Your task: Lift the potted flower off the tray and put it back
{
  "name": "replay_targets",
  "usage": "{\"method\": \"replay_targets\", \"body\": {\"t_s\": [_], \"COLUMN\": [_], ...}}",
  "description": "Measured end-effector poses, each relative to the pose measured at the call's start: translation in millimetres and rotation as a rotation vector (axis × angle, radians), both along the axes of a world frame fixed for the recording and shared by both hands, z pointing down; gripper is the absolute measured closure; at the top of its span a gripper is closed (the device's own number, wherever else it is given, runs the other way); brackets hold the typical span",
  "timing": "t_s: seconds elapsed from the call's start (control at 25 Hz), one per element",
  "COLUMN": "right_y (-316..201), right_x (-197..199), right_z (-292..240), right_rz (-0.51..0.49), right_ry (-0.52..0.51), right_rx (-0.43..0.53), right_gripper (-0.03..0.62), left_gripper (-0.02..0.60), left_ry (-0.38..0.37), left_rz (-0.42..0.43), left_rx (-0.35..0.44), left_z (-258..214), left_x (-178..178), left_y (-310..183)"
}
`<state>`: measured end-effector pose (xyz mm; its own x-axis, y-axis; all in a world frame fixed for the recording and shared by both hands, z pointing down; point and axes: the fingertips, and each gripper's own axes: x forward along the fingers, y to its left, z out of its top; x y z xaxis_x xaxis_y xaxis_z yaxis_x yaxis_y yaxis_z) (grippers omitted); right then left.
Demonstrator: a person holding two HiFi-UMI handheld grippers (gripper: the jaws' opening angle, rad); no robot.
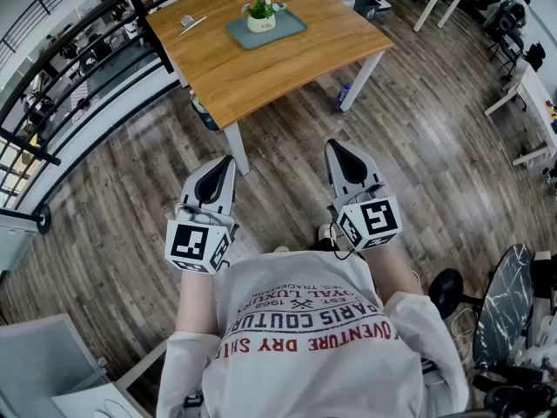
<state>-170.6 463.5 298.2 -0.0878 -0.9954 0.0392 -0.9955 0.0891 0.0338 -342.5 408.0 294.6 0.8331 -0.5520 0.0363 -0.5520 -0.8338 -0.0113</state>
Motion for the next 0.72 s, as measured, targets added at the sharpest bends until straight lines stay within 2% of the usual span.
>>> {"method": "replay_targets", "body": {"t_s": [0.44,0.64,0.68,0.72], "right_y": [-8.4,-13.9,-17.2,-21.7], "right_x": [6.6,6.9,6.9,7.2], "right_z": [4.9,-1.1,-2.0,-2.3], "right_rz": [-0.004,-0.019,-0.026,-0.032], "right_ry": [-0.017,-0.023,-0.016,-0.007], "right_rx": [-0.026,0.038,0.043,0.043], "right_gripper": [0.568,0.565,0.519,0.37], "left_gripper": [0.569,0.569,0.569,0.569], "left_ry": [0.001,0.005,0.006,0.008], "left_rz": [0.007,0.008,0.009,0.01], "left_rx": [-0.012,-0.031,-0.034,-0.037], "left_z": [3.9,9.6,10.5,11.0], "left_x": [8.9,10.2,10.8,11.4], "left_y": [-9.7,-19.3,-21.8,-24.6]}}
